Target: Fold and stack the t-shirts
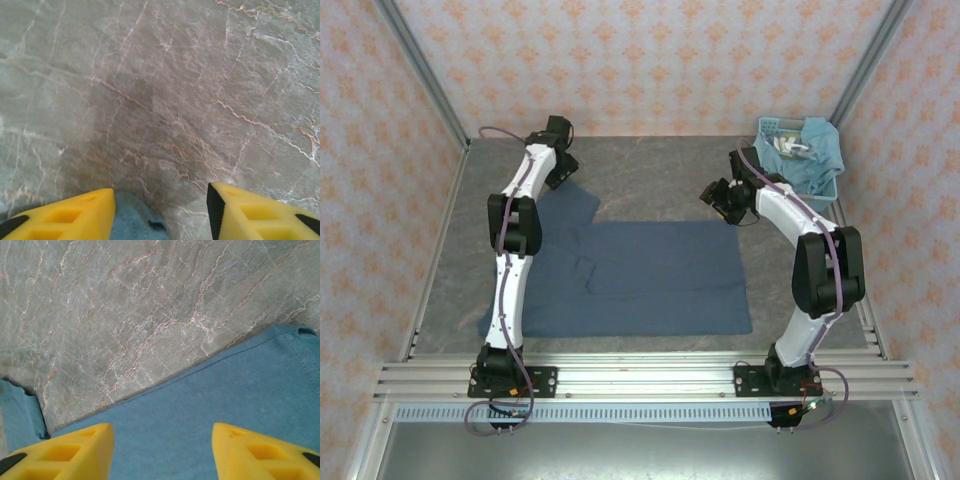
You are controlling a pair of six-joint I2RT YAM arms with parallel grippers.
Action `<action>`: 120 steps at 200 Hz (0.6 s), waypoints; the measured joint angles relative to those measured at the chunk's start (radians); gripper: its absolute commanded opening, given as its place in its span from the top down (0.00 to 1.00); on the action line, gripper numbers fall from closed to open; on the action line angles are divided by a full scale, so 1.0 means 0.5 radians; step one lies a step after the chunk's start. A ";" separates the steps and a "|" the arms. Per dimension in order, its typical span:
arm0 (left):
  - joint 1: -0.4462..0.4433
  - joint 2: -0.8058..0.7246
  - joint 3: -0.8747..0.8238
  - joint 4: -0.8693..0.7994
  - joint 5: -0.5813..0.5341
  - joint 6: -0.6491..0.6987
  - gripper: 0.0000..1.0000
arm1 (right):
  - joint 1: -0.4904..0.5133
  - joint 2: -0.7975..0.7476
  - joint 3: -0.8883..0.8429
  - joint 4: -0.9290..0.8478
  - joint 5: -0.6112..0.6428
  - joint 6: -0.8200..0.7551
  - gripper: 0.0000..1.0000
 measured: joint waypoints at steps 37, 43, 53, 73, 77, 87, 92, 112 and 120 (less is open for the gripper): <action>-0.008 0.010 0.018 -0.089 -0.048 -0.064 0.88 | 0.000 0.053 0.004 -0.006 0.004 -0.001 0.47; -0.008 0.014 0.024 -0.097 -0.050 -0.063 0.92 | 0.000 0.064 0.008 -0.012 0.010 -0.001 0.47; -0.006 0.018 0.038 -0.111 -0.047 -0.066 0.98 | -0.003 0.079 0.020 -0.026 0.031 -0.001 0.47; -0.006 0.025 0.061 -0.137 -0.050 -0.060 1.00 | -0.012 0.100 0.045 -0.063 0.130 0.009 0.47; -0.006 0.025 0.061 -0.140 -0.050 -0.063 1.00 | -0.014 0.103 0.052 -0.070 0.156 0.011 0.47; -0.006 0.025 0.060 -0.148 -0.057 -0.059 1.00 | -0.021 0.117 0.078 -0.095 0.232 0.025 0.47; -0.006 0.023 0.059 -0.148 -0.065 -0.058 1.00 | -0.024 0.127 0.093 -0.106 0.276 0.031 0.47; -0.008 -0.062 -0.078 -0.136 -0.085 -0.047 1.00 | -0.026 0.198 0.201 -0.177 0.437 0.065 0.47; -0.008 -0.108 -0.142 -0.135 -0.085 -0.043 1.00 | -0.026 0.243 0.252 -0.204 0.504 0.082 0.47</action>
